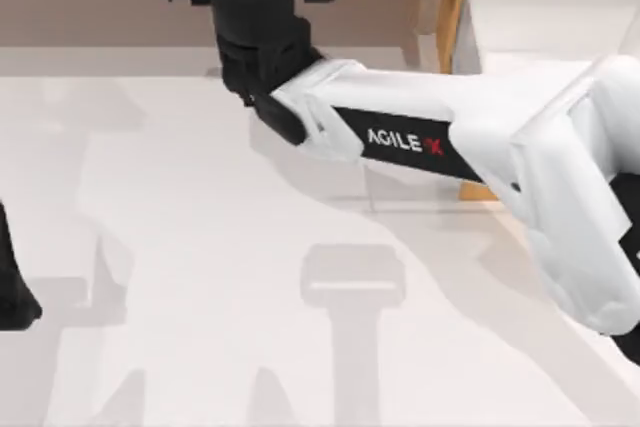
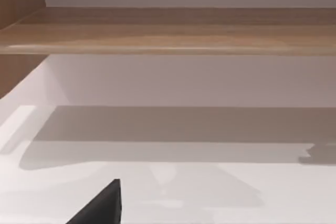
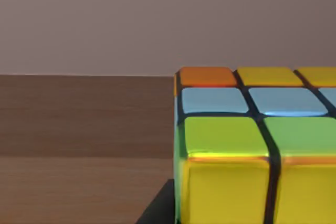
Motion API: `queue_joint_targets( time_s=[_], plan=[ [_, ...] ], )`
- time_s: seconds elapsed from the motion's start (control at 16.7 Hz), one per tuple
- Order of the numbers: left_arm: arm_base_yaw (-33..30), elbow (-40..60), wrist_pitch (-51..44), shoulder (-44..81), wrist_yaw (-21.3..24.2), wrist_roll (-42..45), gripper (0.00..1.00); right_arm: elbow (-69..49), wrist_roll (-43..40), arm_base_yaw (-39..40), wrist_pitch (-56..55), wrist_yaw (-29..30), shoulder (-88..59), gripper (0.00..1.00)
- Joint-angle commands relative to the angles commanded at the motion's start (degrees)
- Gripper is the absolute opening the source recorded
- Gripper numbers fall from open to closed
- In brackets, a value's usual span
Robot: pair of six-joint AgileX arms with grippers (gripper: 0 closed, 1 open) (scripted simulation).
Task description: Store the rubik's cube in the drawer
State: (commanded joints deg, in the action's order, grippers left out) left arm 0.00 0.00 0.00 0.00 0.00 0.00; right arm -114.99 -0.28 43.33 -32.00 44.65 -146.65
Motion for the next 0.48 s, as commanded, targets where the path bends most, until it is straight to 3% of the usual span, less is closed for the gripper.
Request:
queue_joint_targets(
  time_s=[0.48],
  plan=[
    [0.0, 0.0, 0.0, 0.0, 0.0, 0.0, 1.0, -0.47, 1.45, -0.2, 1.55, 0.0, 0.33, 0.0]
  ],
)
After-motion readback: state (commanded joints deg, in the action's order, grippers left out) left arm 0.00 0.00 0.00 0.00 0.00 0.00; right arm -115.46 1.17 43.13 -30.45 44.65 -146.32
